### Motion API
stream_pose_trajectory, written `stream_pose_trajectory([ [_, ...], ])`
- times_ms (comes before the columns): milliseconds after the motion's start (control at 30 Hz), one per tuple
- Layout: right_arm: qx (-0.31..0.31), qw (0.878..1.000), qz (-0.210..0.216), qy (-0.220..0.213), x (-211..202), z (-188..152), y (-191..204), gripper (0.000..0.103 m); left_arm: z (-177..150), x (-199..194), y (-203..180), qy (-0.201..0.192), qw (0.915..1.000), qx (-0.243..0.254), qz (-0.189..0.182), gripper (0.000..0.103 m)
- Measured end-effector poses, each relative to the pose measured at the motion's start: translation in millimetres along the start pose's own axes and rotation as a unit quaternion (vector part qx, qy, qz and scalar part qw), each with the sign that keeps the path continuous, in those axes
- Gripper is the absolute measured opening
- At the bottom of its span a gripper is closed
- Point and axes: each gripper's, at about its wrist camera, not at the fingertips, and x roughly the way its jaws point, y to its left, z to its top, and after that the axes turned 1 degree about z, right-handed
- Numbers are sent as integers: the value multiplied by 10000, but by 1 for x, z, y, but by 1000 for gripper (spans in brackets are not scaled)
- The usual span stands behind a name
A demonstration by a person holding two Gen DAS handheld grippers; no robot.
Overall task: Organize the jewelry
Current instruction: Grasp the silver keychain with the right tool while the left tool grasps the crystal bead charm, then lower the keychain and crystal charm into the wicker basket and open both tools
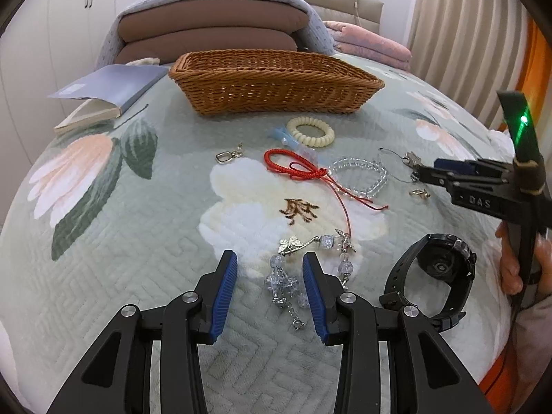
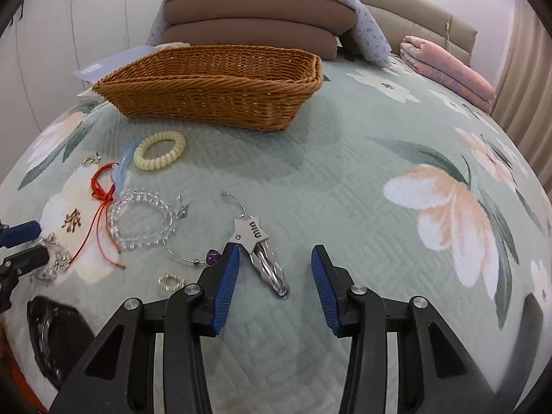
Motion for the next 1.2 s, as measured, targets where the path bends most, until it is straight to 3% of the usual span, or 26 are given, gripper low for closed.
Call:
stream_pose_trajectory([
  [133, -39, 10000, 89, -24, 3, 3, 3, 33, 0, 0, 2, 0, 10000, -42, 0, 40],
  [200, -113, 9998, 123, -49, 3, 4, 7, 19, 0, 1, 1, 1, 10000, -30, 15, 40],
  [400, -84, 9998, 69, -173, -2, 2, 10, 18, -2, 1, -8, -59, 9996, 148, 236, 38],
  [500, 181, 9992, 173, -313, -9, 1, -1, 18, -2, 0, -10, -113, 9994, 196, 245, 17],
  [600, 439, 9966, 347, -604, -24, -1, -13, 18, -1, -4, -7, -191, 9995, 117, 212, 9],
  [767, 637, 9911, 531, -1038, -44, 0, -20, 18, 6, -28, 6, -690, 9966, -277, -361, 9],
  [933, 597, 9897, 610, -1145, -51, 4, -17, 18, 14, -44, 15, -947, 9907, -498, -844, 9],
  [1200, 513, 9877, 718, -1288, -64, 24, -9, 18, 40, -65, 21, -1270, 9831, -593, -1176, 9],
])
